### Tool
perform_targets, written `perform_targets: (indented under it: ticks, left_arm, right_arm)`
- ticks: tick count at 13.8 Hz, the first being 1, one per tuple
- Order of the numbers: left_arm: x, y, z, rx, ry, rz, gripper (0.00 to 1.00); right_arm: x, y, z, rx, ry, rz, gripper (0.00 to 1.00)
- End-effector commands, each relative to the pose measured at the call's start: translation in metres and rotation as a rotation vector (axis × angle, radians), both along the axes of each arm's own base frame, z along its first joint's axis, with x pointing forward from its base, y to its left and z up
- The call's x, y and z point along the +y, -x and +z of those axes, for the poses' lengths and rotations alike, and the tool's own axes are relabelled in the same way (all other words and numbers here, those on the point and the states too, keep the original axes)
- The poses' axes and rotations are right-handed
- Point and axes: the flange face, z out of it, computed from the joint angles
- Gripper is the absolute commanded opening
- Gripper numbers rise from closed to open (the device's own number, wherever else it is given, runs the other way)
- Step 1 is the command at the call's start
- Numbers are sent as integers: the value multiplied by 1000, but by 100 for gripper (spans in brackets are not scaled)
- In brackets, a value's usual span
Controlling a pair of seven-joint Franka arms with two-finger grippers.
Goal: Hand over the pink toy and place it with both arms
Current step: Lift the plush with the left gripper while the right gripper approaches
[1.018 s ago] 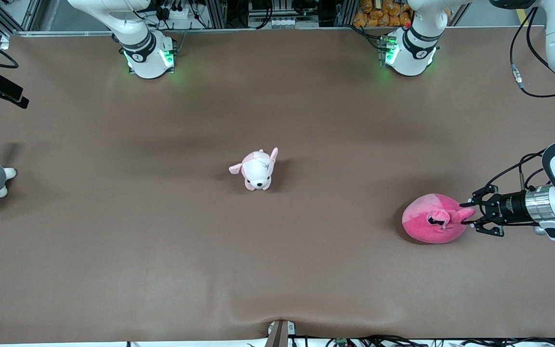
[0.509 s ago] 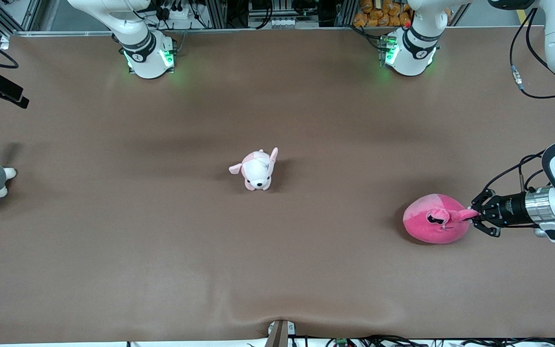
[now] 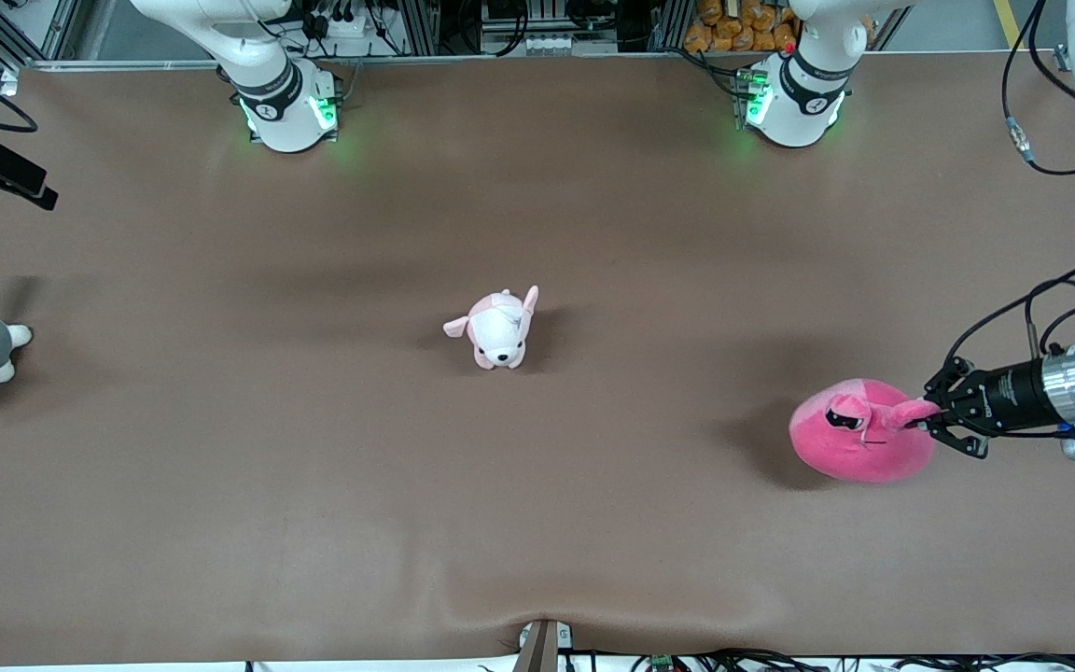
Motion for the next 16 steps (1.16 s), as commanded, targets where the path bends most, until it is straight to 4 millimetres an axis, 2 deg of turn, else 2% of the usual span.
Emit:
perform_targets:
  ticks: [1,4,6,7,8,10,12,14,16]
  left_arm:
    - [-34,14,33,15,37,-23,0]
    - [-121,34,91,2,67,-52,0]
    - [-168,47,108,49,75,-3,0]
    - [-199,57,122,46,81,-24,0]
    - [-221,65,142,35,95,-27,0]
    - [-271,86,154,104,97,30,0]
    - [-317,106,174,94,64,27,0]
    - [-347,122,173,112,31,37,0]
    - [-360,129,174,133,28,62,0]
  right_arm:
    - [27,-2,5,11,-95,-178,100]
    - [62,-2,8,75,-218,-467,100]
    - [98,-5,4,130,-254,-569,100]
    - [124,-6,1,165,-262,-627,100]
    - [152,-7,-4,202,-268,-694,100]
    - [208,-13,-7,215,-308,-855,100]
    - [265,-17,-20,223,-317,-1013,100]
    - [312,-21,-29,219,-354,-1187,100]
    - [346,-24,-37,231,-388,-1362,100]
